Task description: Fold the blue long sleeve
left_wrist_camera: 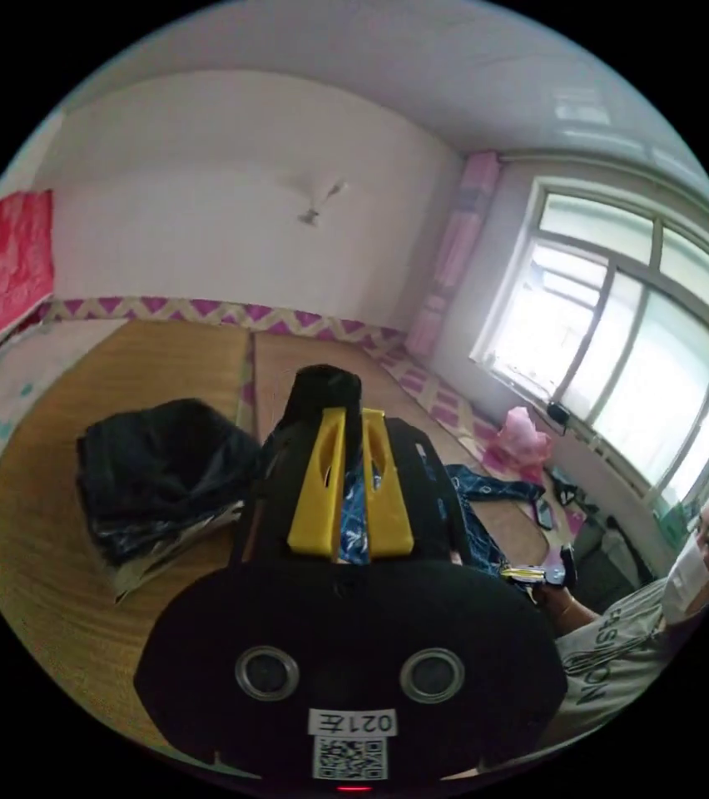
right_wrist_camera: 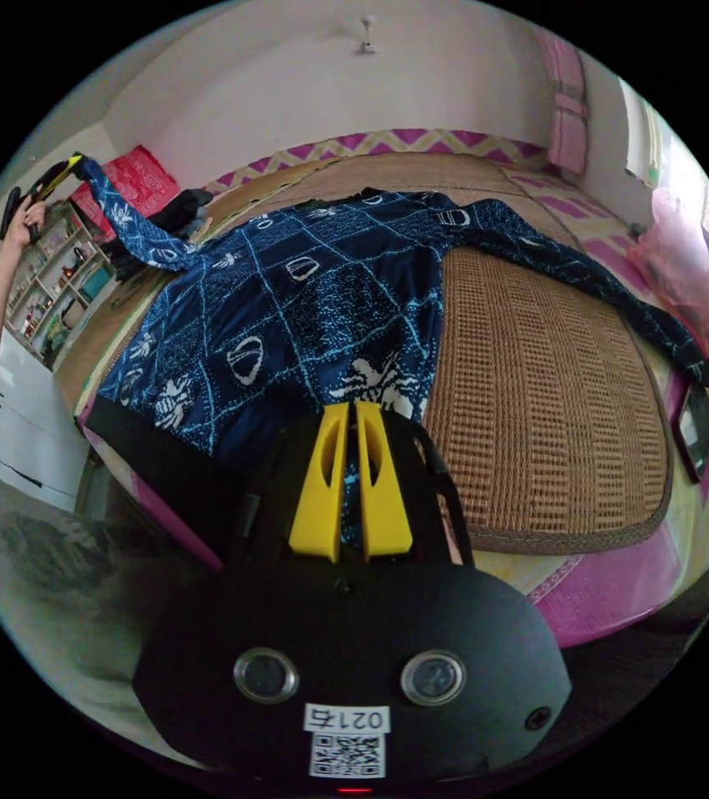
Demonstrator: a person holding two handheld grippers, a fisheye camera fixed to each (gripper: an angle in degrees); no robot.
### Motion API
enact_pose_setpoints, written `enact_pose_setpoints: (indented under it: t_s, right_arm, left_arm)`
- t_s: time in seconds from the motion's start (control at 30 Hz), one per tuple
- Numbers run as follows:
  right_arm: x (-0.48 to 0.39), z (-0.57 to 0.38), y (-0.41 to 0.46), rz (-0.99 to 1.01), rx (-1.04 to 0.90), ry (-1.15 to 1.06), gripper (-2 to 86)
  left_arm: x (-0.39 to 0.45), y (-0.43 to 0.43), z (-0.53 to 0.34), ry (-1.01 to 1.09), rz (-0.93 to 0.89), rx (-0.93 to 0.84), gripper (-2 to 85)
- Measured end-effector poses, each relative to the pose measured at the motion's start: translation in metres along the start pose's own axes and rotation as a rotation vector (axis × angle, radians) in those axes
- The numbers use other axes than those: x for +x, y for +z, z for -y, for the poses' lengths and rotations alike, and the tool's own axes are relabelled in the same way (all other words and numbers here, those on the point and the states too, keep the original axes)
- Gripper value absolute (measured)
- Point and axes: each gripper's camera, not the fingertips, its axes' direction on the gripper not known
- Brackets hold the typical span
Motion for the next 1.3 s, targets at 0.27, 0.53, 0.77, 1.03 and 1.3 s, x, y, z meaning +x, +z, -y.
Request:
enact_pose_setpoints:
  t_s: [0.27, 0.53, 0.77, 1.03, 1.3]
  right_arm:
    - [0.033, -0.004, 0.003, 0.055, 0.002, 0.015, -0.2]
    - [0.066, -0.01, 0.008, 0.107, 0.005, 0.038, -0.2]
    - [0.085, -0.015, 0.013, 0.084, 0.005, 0.028, -0.2]
    - [0.11, -0.019, 0.018, 0.087, 0.005, 0.031, -0.2]
    - [0.145, -0.024, 0.024, 0.132, 0.006, 0.052, -0.3]
  left_arm:
    - [0.218, 0.279, 0.016, 0.195, -0.024, -0.239, -0.8]
    - [0.265, 0.377, -0.018, 0.26, 0.136, -0.358, 2.1]
    - [0.307, 0.473, -0.103, 0.405, 0.133, -0.62, 8.2]
    - [0.352, 0.553, -0.12, 0.441, 0.202, -0.671, 2.7]
    - [0.412, 0.502, -0.022, 0.312, 0.089, -0.225, -0.9]
